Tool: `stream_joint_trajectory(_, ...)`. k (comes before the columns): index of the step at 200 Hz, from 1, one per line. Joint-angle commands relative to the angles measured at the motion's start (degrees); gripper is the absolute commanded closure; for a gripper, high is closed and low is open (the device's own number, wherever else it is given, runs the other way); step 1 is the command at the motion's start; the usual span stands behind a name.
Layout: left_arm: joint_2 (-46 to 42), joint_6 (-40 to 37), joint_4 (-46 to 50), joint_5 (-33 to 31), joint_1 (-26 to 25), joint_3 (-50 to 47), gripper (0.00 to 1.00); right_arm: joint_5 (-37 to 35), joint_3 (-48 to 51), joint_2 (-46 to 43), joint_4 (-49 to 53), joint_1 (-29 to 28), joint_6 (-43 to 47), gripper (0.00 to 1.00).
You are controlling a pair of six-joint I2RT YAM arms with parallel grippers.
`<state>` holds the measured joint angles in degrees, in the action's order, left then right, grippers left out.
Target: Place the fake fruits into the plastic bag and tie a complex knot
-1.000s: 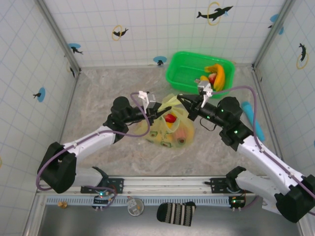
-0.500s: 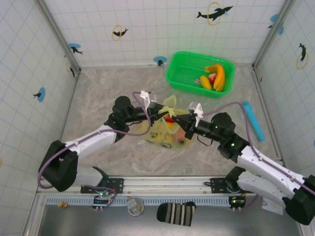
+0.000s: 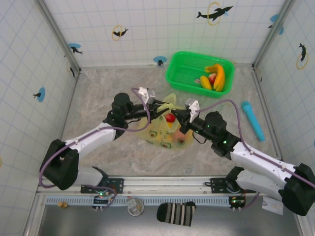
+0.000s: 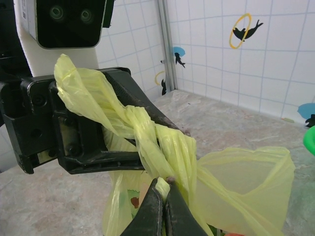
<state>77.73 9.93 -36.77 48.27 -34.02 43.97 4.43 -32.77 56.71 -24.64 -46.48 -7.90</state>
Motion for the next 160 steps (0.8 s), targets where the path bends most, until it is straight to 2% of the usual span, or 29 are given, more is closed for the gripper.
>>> stream_joint_trajectory(1, -0.88, -0.69, 0.39, 1.84, 0.26, 1.68, 0.78, -1.44, -0.27, 0.5, -2.21, 0.16, -0.17, 1.0)
stream_joint_trajectory(63, -2.32, -2.94, 3.54, 2.26, 0.26, 2.34, 0.67, -2.49, -0.6, 0.62, -1.75, 0.3, 0.07, 1.0)
stream_joint_trajectory(92, -2.76, -5.25, 7.5, 2.23, 0.56, 3.67, 0.66, -2.05, -0.55, 0.45, -1.7, 0.61, -0.01, 1.0)
stream_joint_trajectory(115, -2.91, -4.25, 7.46, 2.13, 0.94, 3.87, 0.65, -1.8, -0.45, 0.14, -1.73, 0.6, -0.01, 1.0)
stream_joint_trajectory(160, -1.66, 0.62, 4.19, 3.88, 0.98, 4.12, 0.58, -0.79, -0.5, 0.09, -2.31, -0.12, 0.03, 1.0)
